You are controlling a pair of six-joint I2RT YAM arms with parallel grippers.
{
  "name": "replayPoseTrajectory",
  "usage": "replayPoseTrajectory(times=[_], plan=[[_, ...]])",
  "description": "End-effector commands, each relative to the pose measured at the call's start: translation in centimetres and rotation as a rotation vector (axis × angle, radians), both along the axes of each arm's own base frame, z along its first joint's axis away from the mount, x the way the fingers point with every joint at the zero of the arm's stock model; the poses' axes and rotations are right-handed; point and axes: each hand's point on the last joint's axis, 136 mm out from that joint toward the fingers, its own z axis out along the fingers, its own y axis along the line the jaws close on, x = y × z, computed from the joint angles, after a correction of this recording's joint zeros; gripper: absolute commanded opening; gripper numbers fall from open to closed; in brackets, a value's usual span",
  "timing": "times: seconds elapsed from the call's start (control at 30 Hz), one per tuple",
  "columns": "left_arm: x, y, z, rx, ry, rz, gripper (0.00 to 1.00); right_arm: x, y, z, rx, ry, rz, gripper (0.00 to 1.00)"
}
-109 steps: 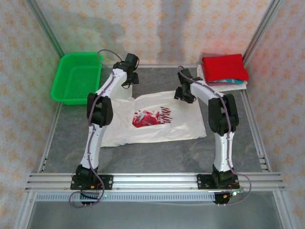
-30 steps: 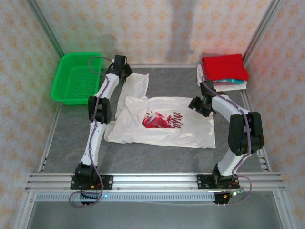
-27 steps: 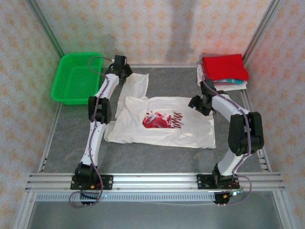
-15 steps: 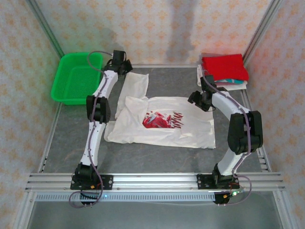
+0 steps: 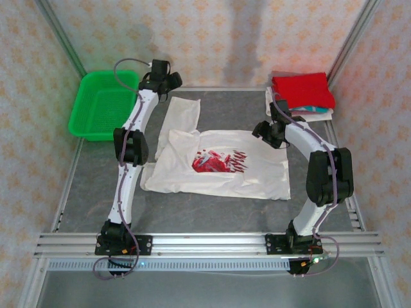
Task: Fold and stack the t-shirts
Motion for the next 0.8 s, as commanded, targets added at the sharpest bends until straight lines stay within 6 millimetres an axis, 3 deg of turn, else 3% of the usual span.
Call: replayPoseTrajectory(times=[0.0, 0.33, 0.77], plan=[[-0.1, 1.4, -4.1, 0.056, 0.065, 0.058, 0.73, 0.6, -0.1, 0.8, 0.011, -0.024, -0.002, 0.62], [0.1, 0.1, -10.0, -0.016, 0.126, 0.022, 0.74, 0.3, 0.7, 1.0, 0.06, -0.034, 0.011, 0.62], [-0.4, -3.5, -11.4, -0.081, 0.153, -0.09, 0.58, 0.2, 1.3, 0.3, 0.102, -0.03, 0.016, 0.62]])
